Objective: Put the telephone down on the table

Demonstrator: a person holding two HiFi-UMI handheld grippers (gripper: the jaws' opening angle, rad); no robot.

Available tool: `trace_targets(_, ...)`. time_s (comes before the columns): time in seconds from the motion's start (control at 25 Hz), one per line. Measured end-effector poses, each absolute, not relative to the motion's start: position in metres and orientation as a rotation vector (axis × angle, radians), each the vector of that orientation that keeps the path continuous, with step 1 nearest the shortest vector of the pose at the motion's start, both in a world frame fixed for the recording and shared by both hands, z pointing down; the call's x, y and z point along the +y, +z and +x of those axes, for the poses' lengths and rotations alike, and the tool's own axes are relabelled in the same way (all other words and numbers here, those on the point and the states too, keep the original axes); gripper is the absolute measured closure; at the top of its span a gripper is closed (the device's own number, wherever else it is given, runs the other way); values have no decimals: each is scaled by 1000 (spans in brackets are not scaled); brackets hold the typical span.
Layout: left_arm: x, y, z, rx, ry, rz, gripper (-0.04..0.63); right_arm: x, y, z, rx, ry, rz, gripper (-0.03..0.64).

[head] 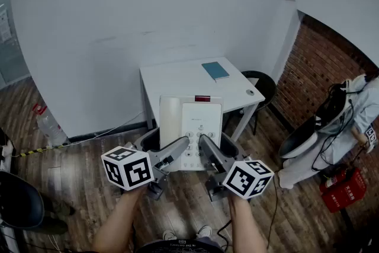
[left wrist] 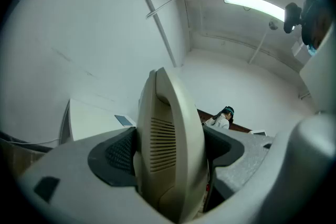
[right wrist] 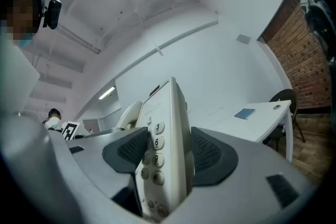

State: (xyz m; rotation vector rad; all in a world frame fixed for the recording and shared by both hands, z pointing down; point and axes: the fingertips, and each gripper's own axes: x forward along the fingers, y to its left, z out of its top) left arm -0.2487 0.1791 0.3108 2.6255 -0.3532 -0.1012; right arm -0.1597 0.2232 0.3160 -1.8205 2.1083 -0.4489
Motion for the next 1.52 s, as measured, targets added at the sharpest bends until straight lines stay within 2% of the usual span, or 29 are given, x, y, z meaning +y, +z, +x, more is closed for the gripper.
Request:
trace_targets(0.76, 146, 334, -231, -375, -75, 2604, 206, 189, 340, -142, 2102, -492, -1803, 357)
trace_targets(1.04, 106, 344, -182, -412, -51, 2594, 206, 147, 352, -92, 2113, -527, -1768, 357)
trace_targets(1.52, 47, 348, -57, -481, -22, 2567, 206, 84, 357, 36, 2133, -588, -1708, 357)
